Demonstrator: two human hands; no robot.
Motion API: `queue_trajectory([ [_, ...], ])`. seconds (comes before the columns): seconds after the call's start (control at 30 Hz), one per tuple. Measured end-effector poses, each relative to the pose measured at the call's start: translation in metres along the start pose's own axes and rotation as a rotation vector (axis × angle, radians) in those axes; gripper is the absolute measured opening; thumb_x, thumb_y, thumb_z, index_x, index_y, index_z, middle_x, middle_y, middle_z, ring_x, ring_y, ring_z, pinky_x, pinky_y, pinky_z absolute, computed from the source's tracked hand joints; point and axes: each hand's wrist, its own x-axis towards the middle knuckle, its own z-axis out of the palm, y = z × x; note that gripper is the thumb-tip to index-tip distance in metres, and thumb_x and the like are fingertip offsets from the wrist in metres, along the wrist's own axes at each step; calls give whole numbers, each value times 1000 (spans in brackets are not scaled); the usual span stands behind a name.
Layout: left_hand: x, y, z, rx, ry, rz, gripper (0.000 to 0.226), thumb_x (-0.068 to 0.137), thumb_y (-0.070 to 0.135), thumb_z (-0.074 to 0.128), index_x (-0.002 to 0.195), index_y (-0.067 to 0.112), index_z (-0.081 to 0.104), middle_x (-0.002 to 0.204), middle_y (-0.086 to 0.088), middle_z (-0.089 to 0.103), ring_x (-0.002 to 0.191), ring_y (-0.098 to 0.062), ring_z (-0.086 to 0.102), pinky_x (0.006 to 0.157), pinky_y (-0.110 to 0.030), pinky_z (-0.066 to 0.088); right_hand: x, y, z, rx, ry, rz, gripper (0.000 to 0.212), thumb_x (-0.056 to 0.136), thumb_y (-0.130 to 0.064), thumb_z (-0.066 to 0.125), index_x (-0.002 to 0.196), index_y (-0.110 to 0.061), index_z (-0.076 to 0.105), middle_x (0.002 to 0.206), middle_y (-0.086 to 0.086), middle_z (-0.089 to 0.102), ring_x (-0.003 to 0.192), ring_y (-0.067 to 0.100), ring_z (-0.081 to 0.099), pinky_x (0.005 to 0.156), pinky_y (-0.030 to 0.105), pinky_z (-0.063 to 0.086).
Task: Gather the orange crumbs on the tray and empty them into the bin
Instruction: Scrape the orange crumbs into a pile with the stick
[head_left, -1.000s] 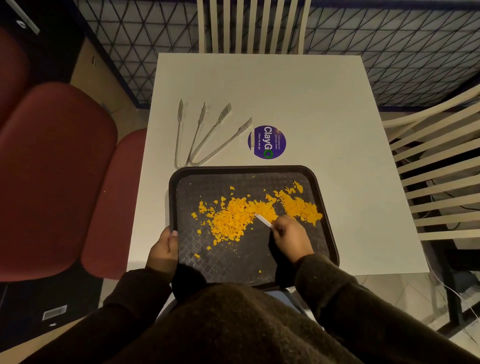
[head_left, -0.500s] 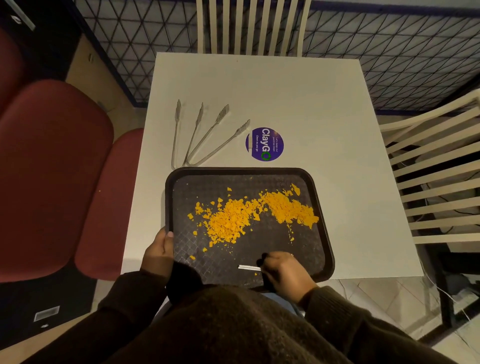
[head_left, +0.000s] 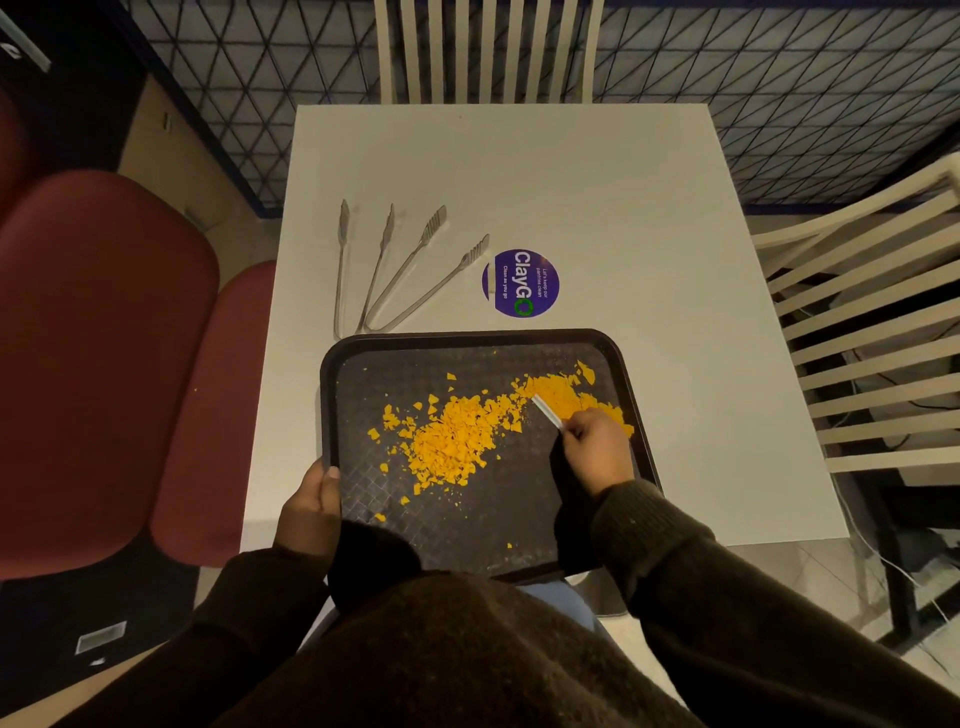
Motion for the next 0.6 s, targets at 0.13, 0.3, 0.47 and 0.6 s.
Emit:
queue_trajectory([
  [0.13, 0, -1, 1, 19, 16, 21, 37, 98, 18, 29, 126, 0, 45, 127, -24, 54, 119, -41, 47, 101, -41, 35, 19, -2, -3, 43, 76, 113, 13, 87, -8, 57, 86, -2, 69, 89, 16, 68, 83, 30, 63, 75, 32, 48],
  [0.3, 0, 0, 1, 8, 12, 24, 36, 98, 18, 29, 124, -1, 46, 124, -25, 55, 116, -41, 49, 98, -40, 36, 7, 4, -9, 43, 113, 113, 8, 87, -10, 58, 87, -5, 65, 92, 13, 64, 81, 25, 58, 76, 33, 45],
  [0.47, 3, -1, -1, 0, 18, 66, 38, 98, 22, 32, 127, 2, 45, 124, -25, 56, 116, -42, 49, 98, -41, 36, -50, 46, -14, -140, -57, -201, 8, 81, -7, 66, 87, -12, 69, 84, 6, 64, 81, 24, 56, 69, 31, 41],
  [0.6, 0, 8, -3, 8, -4, 191, 61, 83, 35, 25, 141, 15, 29, 133, -19, 50, 119, -40, 48, 98, -39, 36, -82, 80, -10, -381, -115, -325, 28, 59, -9, 85, 81, -19, 70, 77, 0, 66, 69, 20, 57, 60, 31, 48],
])
